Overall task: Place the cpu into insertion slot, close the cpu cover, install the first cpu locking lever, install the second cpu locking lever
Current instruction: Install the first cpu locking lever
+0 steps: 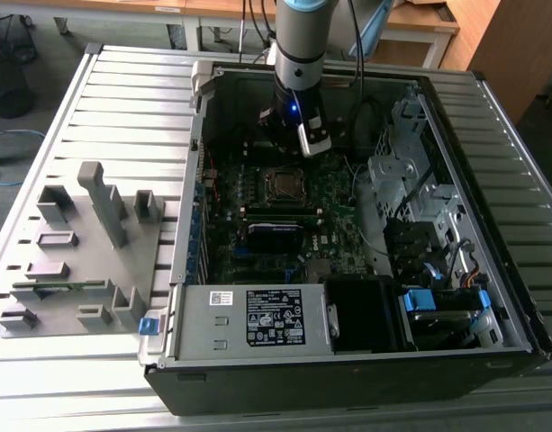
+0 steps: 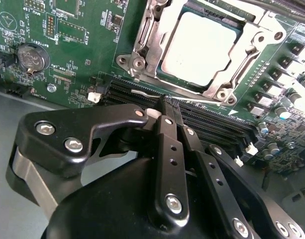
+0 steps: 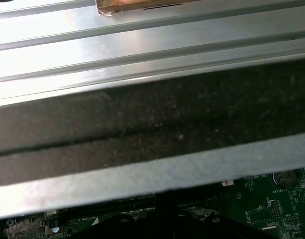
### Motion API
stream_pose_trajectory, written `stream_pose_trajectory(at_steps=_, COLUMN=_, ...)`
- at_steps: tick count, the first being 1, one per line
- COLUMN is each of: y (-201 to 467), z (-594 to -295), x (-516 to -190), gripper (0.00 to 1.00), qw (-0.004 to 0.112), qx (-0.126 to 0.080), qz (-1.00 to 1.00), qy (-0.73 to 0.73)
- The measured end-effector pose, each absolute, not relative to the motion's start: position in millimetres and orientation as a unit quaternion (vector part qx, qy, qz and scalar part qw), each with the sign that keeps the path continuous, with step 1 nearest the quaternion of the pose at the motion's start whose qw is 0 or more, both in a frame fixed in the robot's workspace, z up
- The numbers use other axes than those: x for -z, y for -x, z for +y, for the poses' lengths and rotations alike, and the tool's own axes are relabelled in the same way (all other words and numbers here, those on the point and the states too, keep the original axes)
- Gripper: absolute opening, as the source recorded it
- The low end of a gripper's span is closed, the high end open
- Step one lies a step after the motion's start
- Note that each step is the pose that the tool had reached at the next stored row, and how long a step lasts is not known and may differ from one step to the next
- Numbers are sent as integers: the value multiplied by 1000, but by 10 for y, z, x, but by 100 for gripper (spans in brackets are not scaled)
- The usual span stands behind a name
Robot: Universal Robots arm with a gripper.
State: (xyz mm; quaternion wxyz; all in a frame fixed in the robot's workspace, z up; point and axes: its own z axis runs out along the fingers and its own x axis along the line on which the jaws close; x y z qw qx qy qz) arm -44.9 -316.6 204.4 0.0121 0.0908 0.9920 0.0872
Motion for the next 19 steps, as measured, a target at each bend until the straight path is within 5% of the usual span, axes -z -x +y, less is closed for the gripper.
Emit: stream_pose_trajectory(at_steps=19, y=449, z=-3167, x=-1969, gripper=10, qw=14, qx=-82, qz=991, qy=-103)
